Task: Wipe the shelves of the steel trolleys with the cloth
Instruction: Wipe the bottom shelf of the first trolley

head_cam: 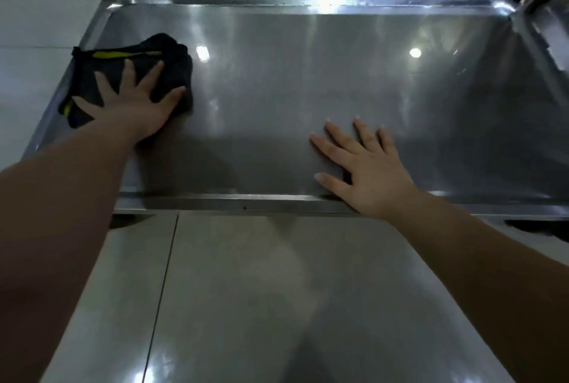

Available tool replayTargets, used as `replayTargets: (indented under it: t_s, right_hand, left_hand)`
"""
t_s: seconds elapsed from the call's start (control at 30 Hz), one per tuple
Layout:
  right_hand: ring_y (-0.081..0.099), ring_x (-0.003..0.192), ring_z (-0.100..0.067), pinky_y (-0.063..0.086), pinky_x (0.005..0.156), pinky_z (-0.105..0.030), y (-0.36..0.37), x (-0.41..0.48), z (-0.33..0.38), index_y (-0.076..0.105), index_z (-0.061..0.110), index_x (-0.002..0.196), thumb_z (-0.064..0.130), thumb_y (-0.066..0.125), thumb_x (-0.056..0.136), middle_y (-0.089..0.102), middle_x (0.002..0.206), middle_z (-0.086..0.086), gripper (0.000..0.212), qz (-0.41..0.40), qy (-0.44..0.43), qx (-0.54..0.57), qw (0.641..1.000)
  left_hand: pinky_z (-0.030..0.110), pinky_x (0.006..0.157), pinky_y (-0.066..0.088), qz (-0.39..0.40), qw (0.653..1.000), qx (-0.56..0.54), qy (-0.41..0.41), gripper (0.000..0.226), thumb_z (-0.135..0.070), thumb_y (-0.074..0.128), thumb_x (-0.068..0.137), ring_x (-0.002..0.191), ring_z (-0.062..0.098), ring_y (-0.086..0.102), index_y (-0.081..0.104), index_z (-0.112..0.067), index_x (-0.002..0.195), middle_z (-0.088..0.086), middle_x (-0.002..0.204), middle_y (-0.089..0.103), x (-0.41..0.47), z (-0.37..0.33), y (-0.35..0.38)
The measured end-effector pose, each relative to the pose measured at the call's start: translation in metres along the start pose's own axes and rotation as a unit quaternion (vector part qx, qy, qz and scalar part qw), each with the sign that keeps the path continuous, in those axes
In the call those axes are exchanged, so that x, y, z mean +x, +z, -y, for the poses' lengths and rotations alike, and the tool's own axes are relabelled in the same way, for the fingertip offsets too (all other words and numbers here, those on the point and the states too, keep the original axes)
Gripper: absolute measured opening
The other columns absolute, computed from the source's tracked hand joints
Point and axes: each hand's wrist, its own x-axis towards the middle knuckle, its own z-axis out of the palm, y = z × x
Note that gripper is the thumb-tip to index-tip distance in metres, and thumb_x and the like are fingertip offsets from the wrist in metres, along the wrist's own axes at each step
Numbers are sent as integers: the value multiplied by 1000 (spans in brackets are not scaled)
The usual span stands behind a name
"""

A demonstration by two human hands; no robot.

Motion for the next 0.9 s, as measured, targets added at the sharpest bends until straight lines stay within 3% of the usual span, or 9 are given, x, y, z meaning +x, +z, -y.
replayTargets:
  t_s: [0.07, 0.13, 0.27, 0.43, 0.6, 0.7, 0.77, 0.9]
  right_hand:
    - [-11, 150, -24, -9, 119, -49, -6, -5, -11, 1, 49, 152, 72, 16, 89, -5, 163, 16, 69, 23, -31, 1, 999]
    - [-13, 150, -20, -8, 119, -49, -11, -17, -33, -9, 52, 149, 74, 8, 86, -10, 162, 18, 69, 49, -53, -17, 997]
    - [-18, 149, -18, -12, 118, -46, -8, -43, -58, -24, 58, 139, 70, -8, 82, -17, 159, 22, 60, 55, -18, -28, 998]
    - [-12, 150, -22, -11, 118, -49, 1, -41, -58, -3, 50, 151, 61, 7, 93, -6, 163, 16, 59, 22, -19, -14, 999]
    - [-7, 151, -24, -7, 119, -52, 1, -42, -57, 19, 38, 154, 58, 8, 90, 12, 164, 9, 68, -5, -35, 24, 999]
    - [-2, 151, -25, -2, 120, -53, 1, -43, -57, 21, 31, 154, 54, 11, 89, 22, 161, 5, 69, -16, -42, 34, 998]
    - [-4, 151, -23, -4, 120, -53, 1, -42, -58, 24, 36, 153, 55, 14, 92, 16, 163, 9, 65, -15, -46, 45, 998]
    - [-6, 151, -20, -11, 119, -47, 3, -40, -58, 10, 49, 152, 61, 15, 92, 3, 163, 17, 61, -2, -37, 31, 999]
  left_hand:
    - [78, 104, -6, 10, 1000, -14, -8, 98, -104, -1, 50, 148, 37, -15, -6, -67, 141, -16, 163, -13, -5, -9, -2]
    - [80, 103, -6, 12, 1000, -15, -10, 95, -103, 0, 53, 148, 39, -16, -7, -67, 141, -14, 163, -14, -12, -29, 2]
    - [81, 101, -7, -2, 999, -5, 42, 80, -94, 12, 72, 146, 43, -16, -5, -64, 144, -11, 163, -15, -32, -115, 16]
    - [80, 97, -15, 22, 989, 4, 148, 80, -91, 18, 76, 143, 46, -23, -6, -61, 146, -5, 163, -20, -64, -263, 31]
    - [81, 92, -20, 63, 969, 16, 239, 80, -88, 23, 79, 140, 49, -29, -7, -58, 147, -2, 162, -23, -100, -362, 42]
    - [79, 88, -24, 67, 962, 22, 265, 81, -90, 24, 77, 140, 46, -31, -6, -60, 146, -4, 162, -23, -112, -377, 48]
    - [78, 91, -24, 58, 961, 18, 271, 82, -91, 24, 76, 142, 43, -30, -4, -60, 146, -5, 162, -22, -106, -367, 46]
    - [75, 100, -19, 42, 971, 10, 235, 84, -94, 24, 70, 146, 38, -23, 1, -63, 145, -10, 163, -15, -70, -306, 33]
